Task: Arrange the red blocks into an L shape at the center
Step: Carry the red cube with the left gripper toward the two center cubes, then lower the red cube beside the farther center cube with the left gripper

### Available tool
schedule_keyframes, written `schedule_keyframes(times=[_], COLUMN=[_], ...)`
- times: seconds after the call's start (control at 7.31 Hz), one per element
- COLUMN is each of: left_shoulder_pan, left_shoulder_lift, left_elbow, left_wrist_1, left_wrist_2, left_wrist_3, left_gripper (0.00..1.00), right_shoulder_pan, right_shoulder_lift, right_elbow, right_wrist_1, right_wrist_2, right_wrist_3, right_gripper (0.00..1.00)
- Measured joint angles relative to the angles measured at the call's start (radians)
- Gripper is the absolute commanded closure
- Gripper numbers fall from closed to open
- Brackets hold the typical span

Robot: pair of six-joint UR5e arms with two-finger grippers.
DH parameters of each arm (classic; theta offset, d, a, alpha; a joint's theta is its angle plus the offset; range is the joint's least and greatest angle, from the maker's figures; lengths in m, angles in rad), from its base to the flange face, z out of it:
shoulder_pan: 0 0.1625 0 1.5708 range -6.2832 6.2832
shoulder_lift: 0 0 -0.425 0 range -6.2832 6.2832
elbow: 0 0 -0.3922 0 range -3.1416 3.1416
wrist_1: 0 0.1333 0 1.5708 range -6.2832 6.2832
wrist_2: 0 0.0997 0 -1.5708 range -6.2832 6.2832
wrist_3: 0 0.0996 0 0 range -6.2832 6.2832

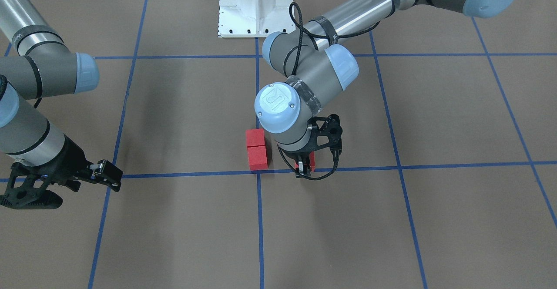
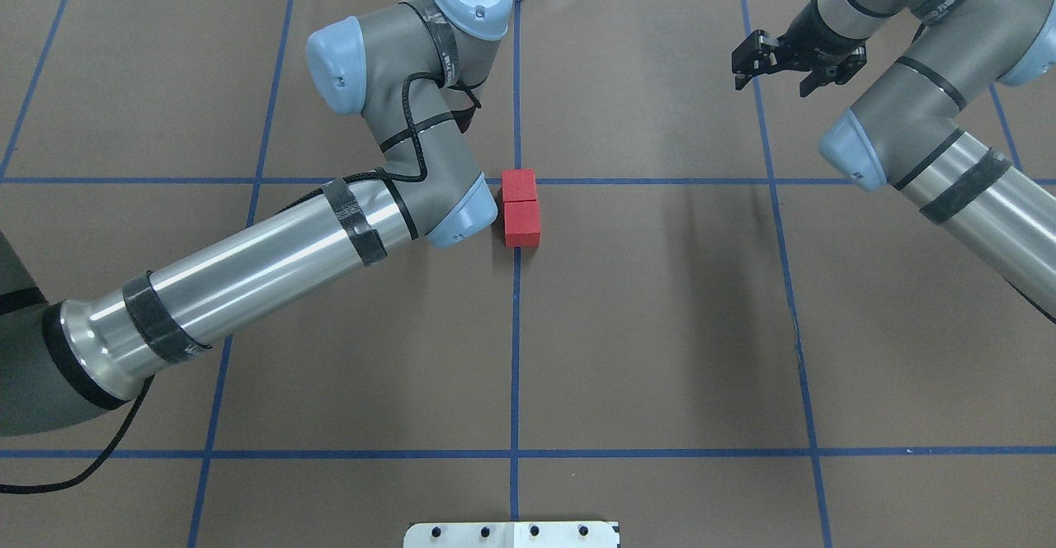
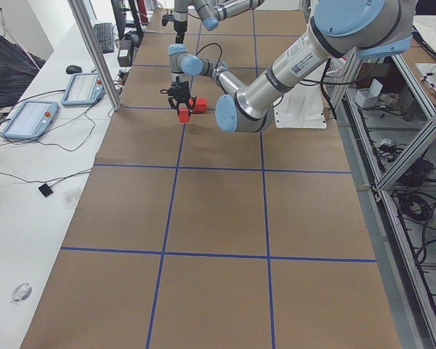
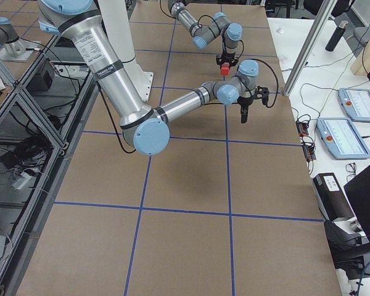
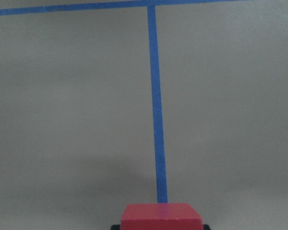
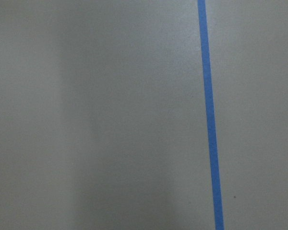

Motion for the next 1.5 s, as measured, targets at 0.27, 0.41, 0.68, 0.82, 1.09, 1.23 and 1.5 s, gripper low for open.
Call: schedule_keyframes(times=[0.27, 0.41, 0.68, 0.82, 1.09, 1.23, 1.5], left_shoulder_pan=[0.014, 0.019, 0.033, 0.041, 0.049, 0.049, 0.05], left_shoulder_lift=[-0.019, -0.025, -0.034, -0.035, -0.036, -0.039, -0.052], left_elbow=[0.015, 0.017, 0.025, 0.029, 0.037, 0.042, 0.057], left_wrist_1=[-0.004, -0.006, -0.016, -0.02, -0.031, -0.037, -0.046], left_wrist_2=[-0.001, -0.002, -0.003, -0.003, -0.003, -0.002, -0.002], left_wrist_3=[-0.06, -0.08, -0.092, -0.092, -0.091, -0.09, -0.091], left_gripper=[1.0, 1.0, 1.0, 1.0, 1.0, 1.0, 1.0], right_shoulder_pan=[0.018, 0.028, 0.034, 0.034, 0.034, 0.034, 0.034], right_shoulder_lift=[-0.015, -0.021, -0.024, -0.025, -0.025, -0.026, -0.027], right_elbow=[0.0, 0.0, 0.0, 0.001, 0.001, 0.001, 0.001], right_wrist_1=[0.002, 0.002, 0.003, 0.003, 0.003, 0.003, 0.003], right_wrist_2=[0.014, 0.026, 0.034, 0.035, 0.036, 0.036, 0.036], right_wrist_3=[-0.021, -0.033, -0.041, -0.041, -0.039, -0.038, -0.038], right_gripper=[0.01, 0.01, 0.01, 0.01, 0.01, 0.01, 0.01])
